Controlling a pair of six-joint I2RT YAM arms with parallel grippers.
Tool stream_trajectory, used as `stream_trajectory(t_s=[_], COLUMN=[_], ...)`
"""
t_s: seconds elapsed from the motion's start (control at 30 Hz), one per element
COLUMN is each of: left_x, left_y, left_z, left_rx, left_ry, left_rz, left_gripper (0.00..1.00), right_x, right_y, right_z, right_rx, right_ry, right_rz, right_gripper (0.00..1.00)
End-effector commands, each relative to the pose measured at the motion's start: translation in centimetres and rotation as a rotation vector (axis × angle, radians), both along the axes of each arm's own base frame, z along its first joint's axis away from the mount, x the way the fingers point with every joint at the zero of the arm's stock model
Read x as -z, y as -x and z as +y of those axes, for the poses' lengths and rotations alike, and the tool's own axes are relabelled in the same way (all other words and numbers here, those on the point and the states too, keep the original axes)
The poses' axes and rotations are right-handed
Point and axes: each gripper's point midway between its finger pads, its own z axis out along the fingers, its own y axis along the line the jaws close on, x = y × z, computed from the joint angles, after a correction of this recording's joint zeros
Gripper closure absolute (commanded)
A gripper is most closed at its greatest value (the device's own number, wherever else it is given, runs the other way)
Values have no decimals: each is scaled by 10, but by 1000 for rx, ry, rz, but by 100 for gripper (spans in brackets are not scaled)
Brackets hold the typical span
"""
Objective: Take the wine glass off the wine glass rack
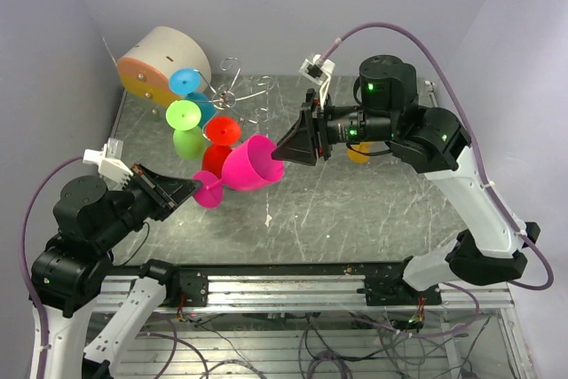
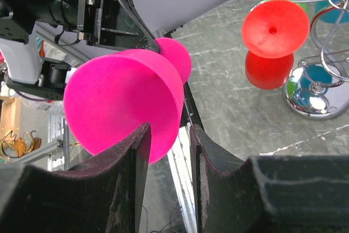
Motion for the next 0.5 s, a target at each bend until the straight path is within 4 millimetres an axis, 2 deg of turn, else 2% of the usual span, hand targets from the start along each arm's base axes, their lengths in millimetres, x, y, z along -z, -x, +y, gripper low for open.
stream_trajectory(t_s=[0.0,0.1,0.17,0.27,0.47], left_x=[-18,-17,-16,-16,-15], left_y=[1,0,0,-1,-1], left_z=[-4,-5,-5,-6,-5], left_rx=[29,30,31,35,35], left_ry=[18,20,20,20,12], left_rz=[-70,-66,-66,-64,-62], left_gripper=[93,93,93,93,93], right_x=[-2,0,2,5,6], right_y=[-1,0,-1,-2,-10], right_z=[6,9,13,16,15], right_rx=[-18,-29,-36,-38,11], right_ry=[-18,-22,-25,-25,-12], right_rz=[2,12,21,35,31], right_gripper=[66,69,78,99,100])
